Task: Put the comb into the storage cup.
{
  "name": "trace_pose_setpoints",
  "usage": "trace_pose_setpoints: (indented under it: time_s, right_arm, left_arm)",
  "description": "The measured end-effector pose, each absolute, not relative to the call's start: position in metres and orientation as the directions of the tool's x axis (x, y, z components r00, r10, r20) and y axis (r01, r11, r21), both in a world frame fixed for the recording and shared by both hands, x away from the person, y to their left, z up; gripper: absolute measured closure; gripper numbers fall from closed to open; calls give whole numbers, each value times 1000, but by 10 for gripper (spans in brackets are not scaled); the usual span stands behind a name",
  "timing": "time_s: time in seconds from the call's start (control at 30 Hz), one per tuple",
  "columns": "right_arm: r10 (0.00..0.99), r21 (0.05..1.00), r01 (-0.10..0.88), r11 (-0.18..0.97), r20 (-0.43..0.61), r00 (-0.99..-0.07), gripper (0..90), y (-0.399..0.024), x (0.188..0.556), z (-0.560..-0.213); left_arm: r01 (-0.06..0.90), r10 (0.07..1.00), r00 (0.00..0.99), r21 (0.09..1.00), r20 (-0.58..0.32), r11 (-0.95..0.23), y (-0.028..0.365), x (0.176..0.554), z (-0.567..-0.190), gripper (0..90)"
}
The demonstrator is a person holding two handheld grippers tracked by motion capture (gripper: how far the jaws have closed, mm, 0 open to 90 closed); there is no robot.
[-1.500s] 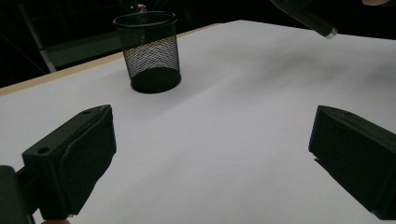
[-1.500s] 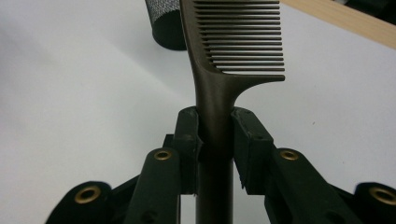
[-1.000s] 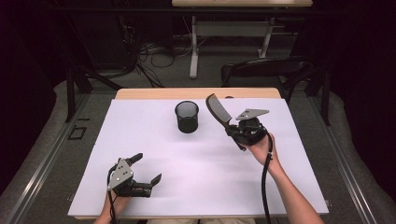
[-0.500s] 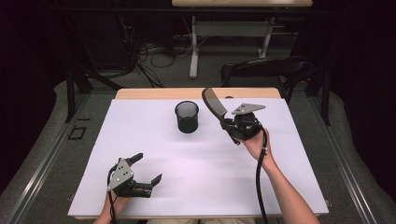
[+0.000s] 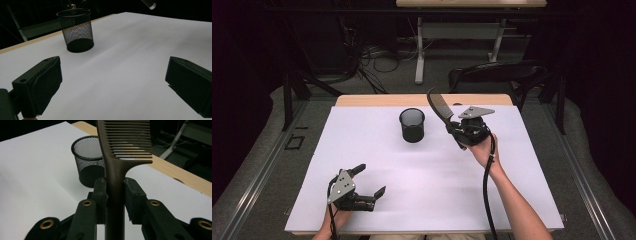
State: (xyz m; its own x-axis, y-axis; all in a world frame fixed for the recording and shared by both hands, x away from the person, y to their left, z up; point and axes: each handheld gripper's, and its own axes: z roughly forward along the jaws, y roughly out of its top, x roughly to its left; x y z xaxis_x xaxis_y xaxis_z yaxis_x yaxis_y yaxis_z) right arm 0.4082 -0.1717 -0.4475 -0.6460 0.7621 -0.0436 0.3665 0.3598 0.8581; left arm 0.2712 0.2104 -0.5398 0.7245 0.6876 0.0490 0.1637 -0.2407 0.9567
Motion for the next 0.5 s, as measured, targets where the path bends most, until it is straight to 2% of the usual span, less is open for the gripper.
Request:
trace_pose_setpoints:
  time_s: [0.5]
  right_arm:
    - [771,886,339,317,-33,-636,727,-164,417,-448]
  left_arm:
    - [162,682,729,955,52,-247,210,271,-540,8]
